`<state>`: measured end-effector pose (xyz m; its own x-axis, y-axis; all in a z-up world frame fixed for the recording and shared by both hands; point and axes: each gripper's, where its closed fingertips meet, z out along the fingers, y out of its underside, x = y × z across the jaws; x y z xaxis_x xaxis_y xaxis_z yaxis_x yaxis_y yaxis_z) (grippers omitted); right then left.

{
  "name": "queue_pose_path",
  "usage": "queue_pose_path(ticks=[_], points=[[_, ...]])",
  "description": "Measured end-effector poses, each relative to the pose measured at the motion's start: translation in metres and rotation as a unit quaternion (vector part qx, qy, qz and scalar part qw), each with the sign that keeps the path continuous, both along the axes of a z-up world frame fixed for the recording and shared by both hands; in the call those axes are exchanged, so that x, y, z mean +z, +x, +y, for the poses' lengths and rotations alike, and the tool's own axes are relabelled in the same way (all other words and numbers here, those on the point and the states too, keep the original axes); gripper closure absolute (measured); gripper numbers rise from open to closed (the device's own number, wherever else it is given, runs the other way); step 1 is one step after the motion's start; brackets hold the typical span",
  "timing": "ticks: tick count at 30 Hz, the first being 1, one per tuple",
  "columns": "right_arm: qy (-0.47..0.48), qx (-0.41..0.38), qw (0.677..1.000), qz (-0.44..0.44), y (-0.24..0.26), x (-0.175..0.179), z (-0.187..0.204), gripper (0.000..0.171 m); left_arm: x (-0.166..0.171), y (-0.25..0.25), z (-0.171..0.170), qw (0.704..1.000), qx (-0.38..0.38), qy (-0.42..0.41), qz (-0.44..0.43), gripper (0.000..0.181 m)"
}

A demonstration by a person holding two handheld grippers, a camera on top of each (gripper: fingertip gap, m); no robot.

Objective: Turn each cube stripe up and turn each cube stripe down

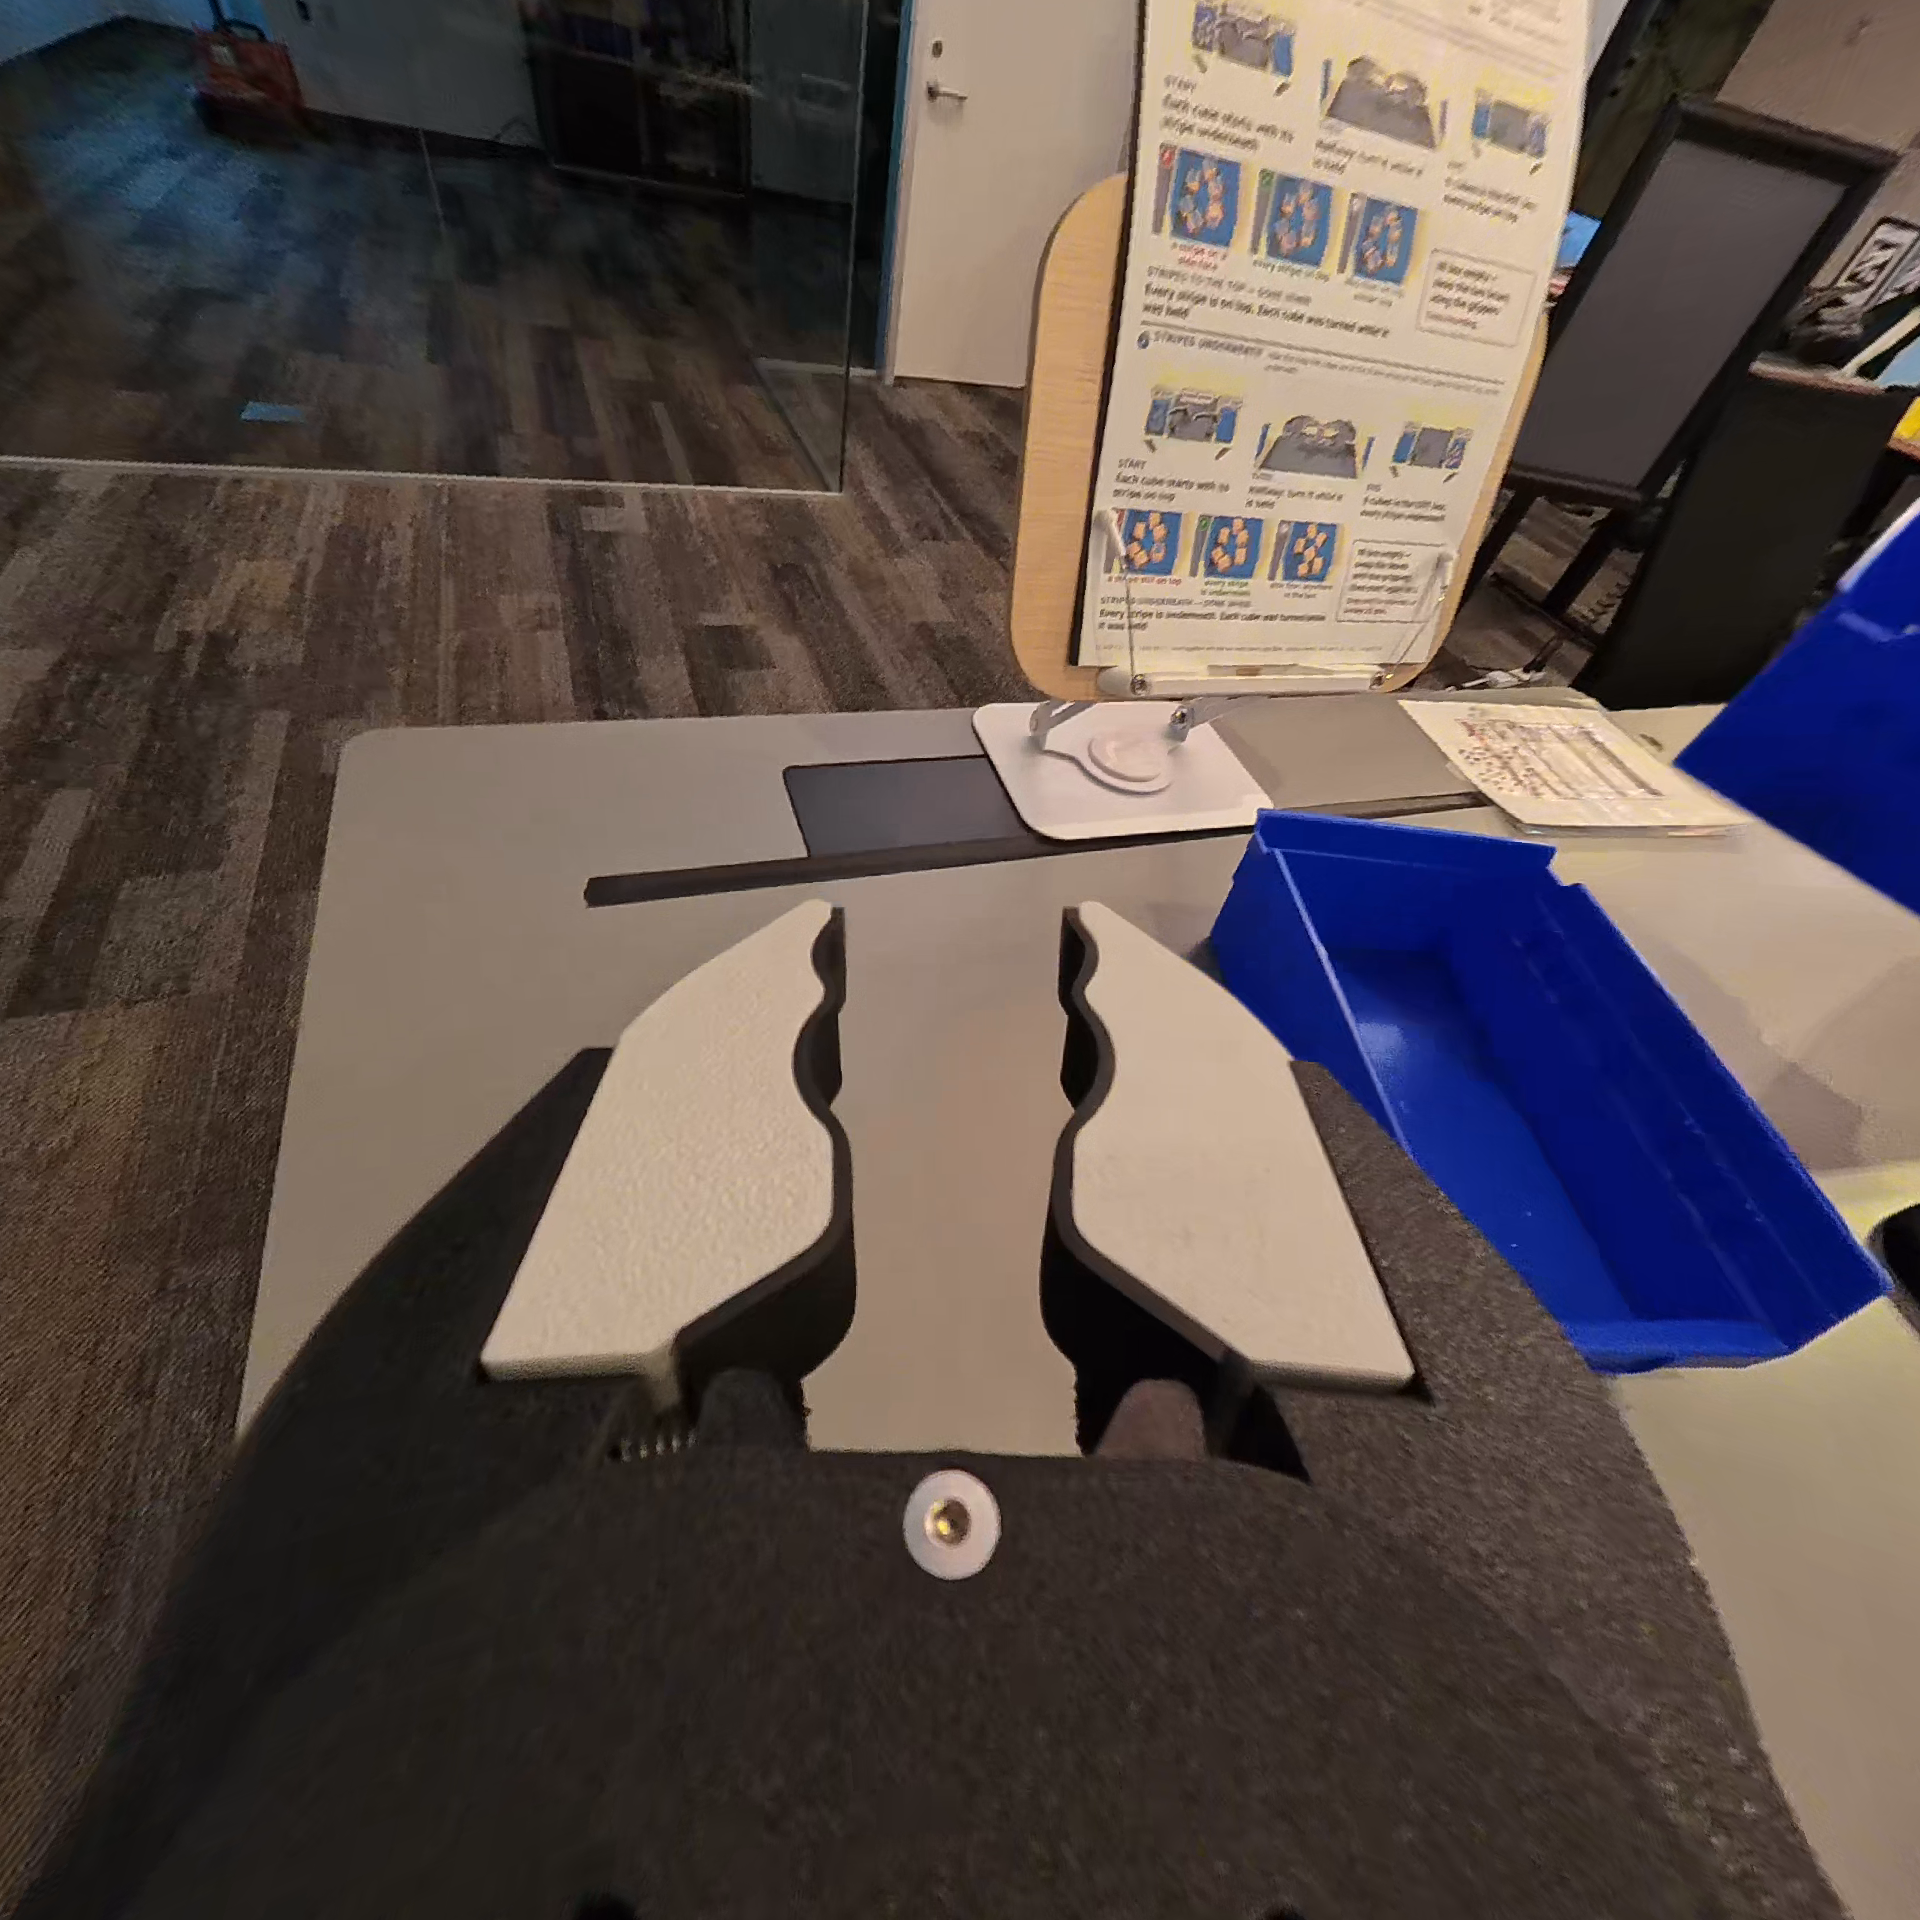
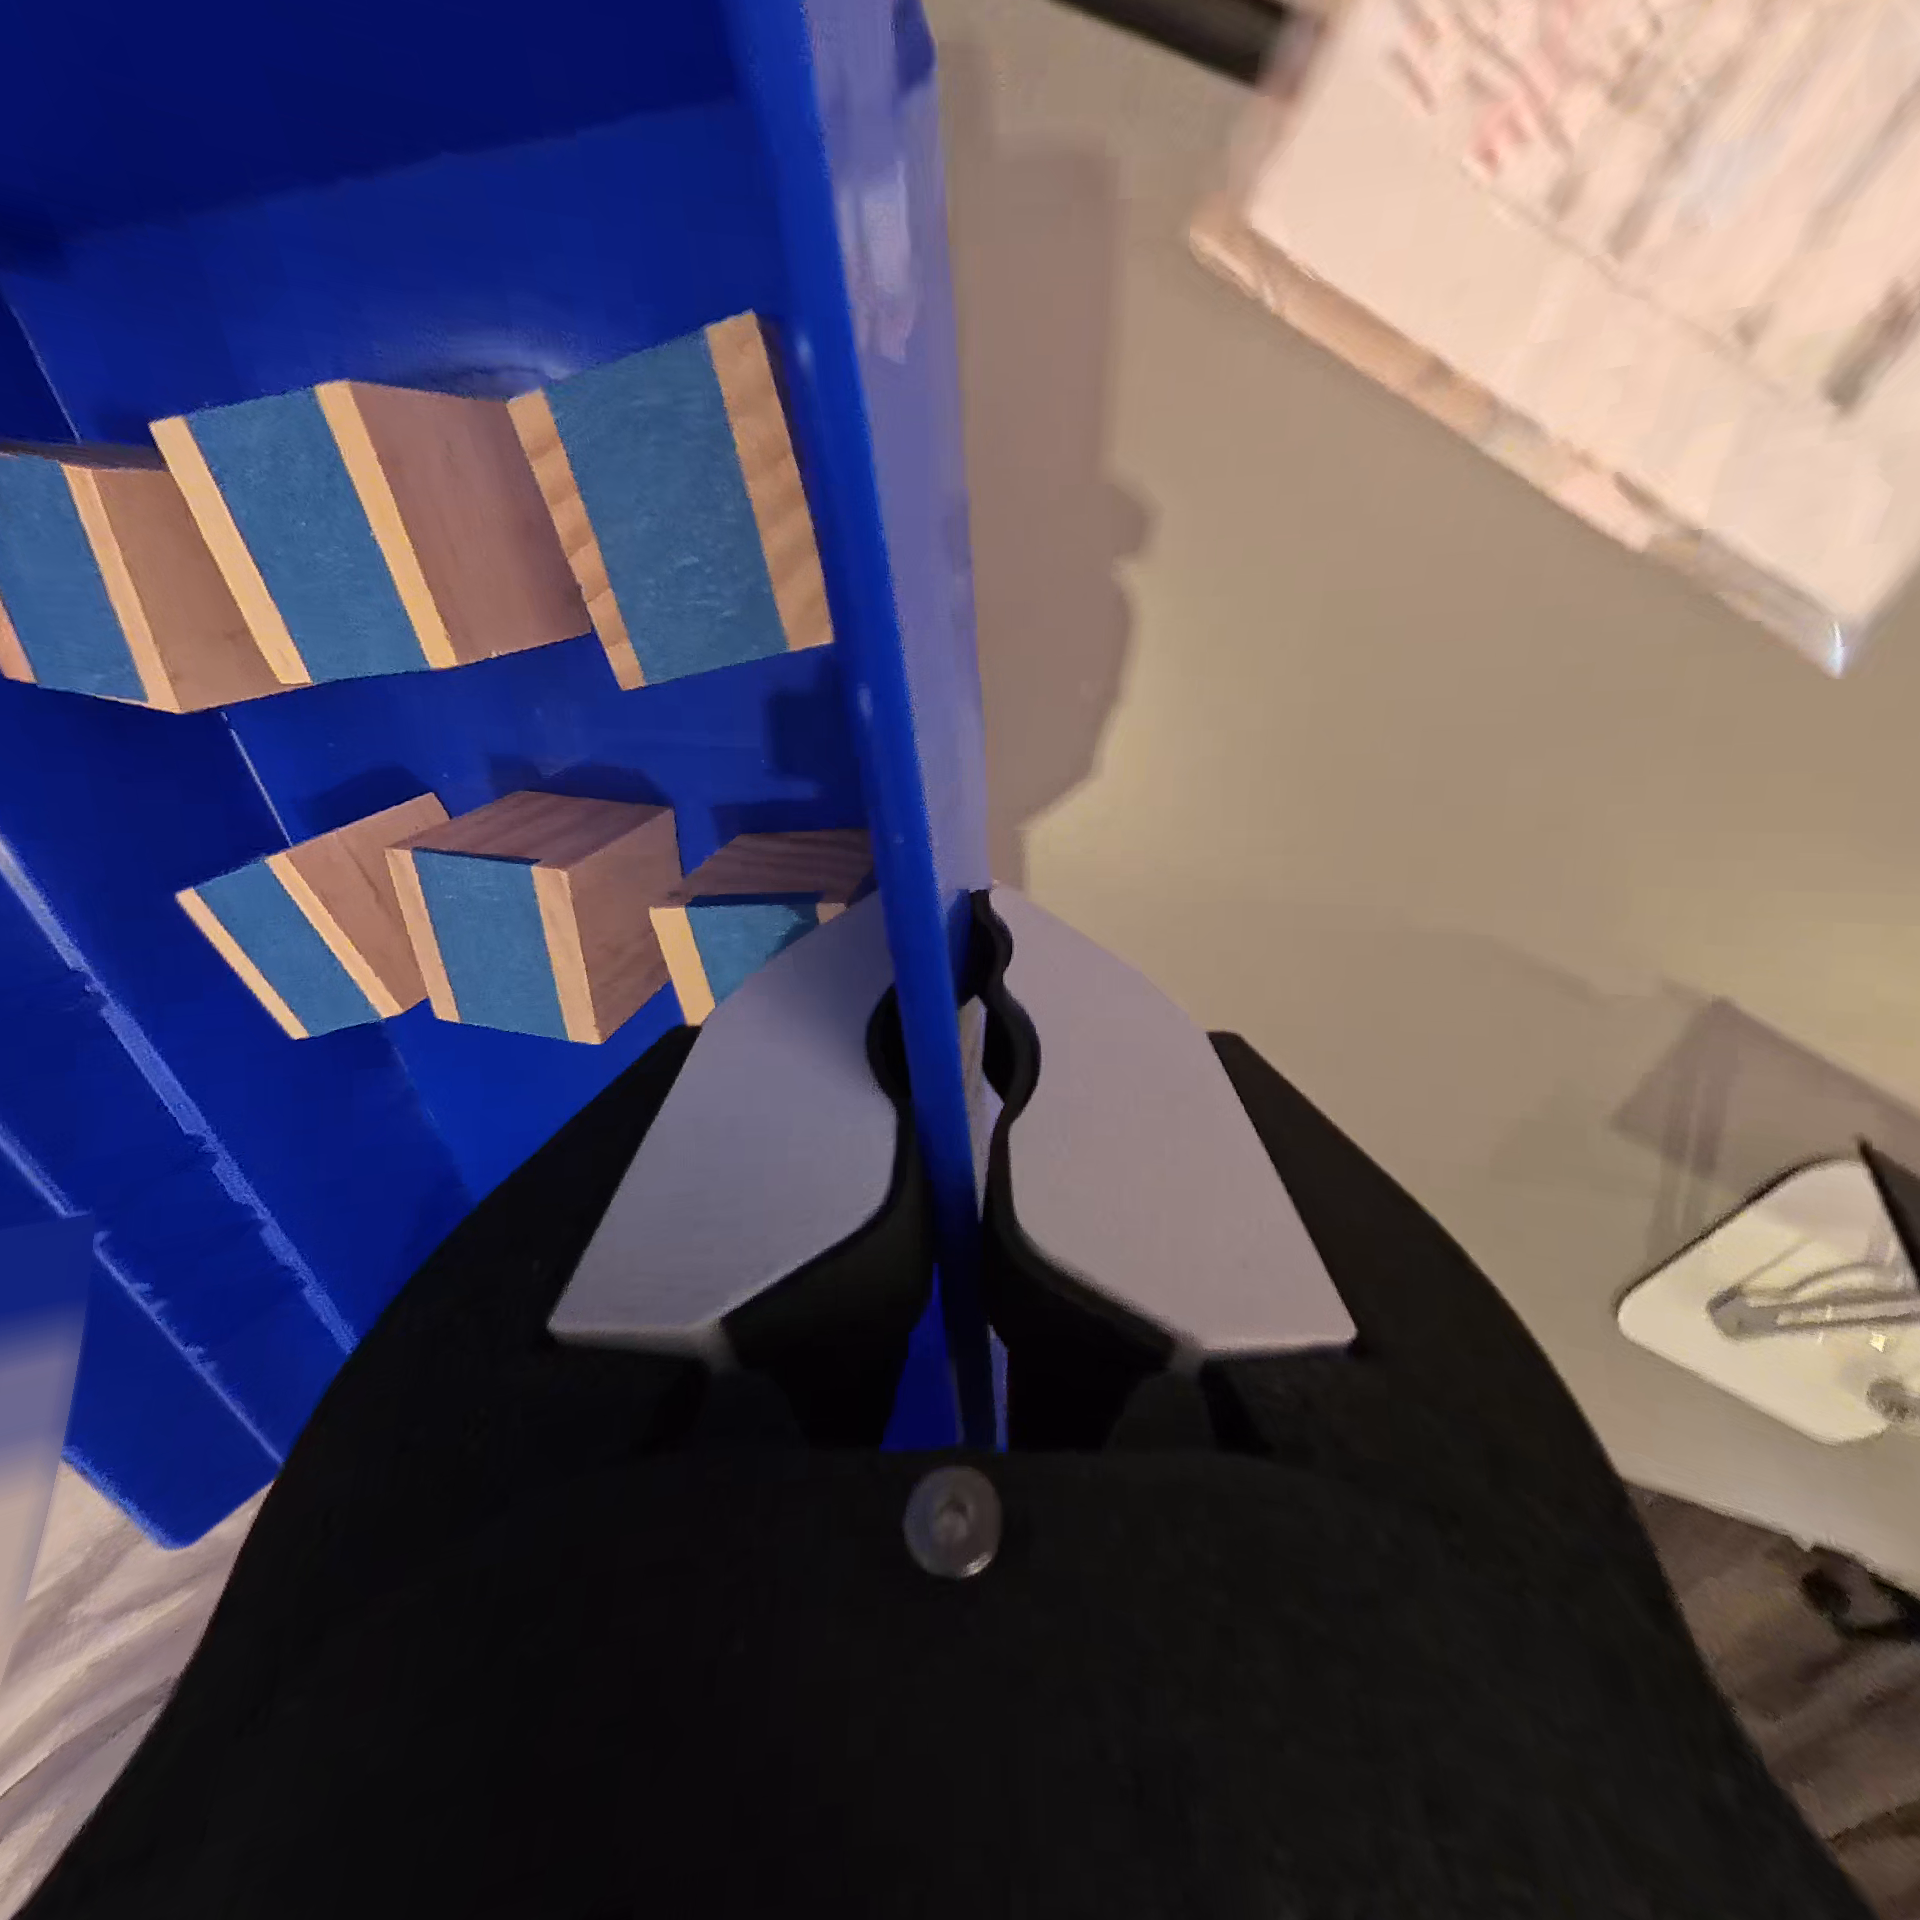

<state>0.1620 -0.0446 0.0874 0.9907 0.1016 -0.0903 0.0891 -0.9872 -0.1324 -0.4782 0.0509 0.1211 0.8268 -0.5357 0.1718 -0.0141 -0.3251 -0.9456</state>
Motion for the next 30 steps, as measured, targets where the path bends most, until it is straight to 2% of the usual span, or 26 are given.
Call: queue_pose_path(ticks=[3,7,10,13,16,19,23,30], points=[[0.008,0.064,0.998,0.019,-0.079,0.017,0.035,0.166,-0.002,-0.007,-0.002,1.0,0.016,-0.007,0.006,0.142],[0.016,0.152,0.987,0.043,-0.197,0.015,0.079,0.166,0.001,-0.016,-0.005,1.0,0.02,-0.001,-0.012,0.142],[0.033,0.206,0.976,0.066,-0.285,-0.002,0.109,0.166,-0.003,-0.03,-0.003,0.999,0.031,-0.01,-0.03,0.139],[0.02,0.244,0.964,0.102,-0.363,-0.027,0.127,0.166,-0.013,-0.07,-0.002,0.994,0.105,-0.029,-0.03,0.138],[0.004,0.266,0.955,0.128,-0.425,-0.051,0.139,0.165,-0.014,-0.107,-0.009,0.985,0.155,-0.023,-0.067,0.139],[0.002,0.269,0.953,0.138,-0.469,-0.076,0.152,0.165,-0.015,-0.131,-0.016,0.979,0.168,-0.016,-0.114,0.141],[-0.03,0.256,0.958,0.125,-0.501,-0.106,0.161,0.166,-0.025,-0.154,-0.021,0.972,0.197,-0.03,-0.127,0.143],[-0.033,0.214,0.969,0.116,-0.53,-0.135,0.175,0.165,-0.026,-0.143,-0.018,0.977,0.167,-0.037,-0.124,0.144]])
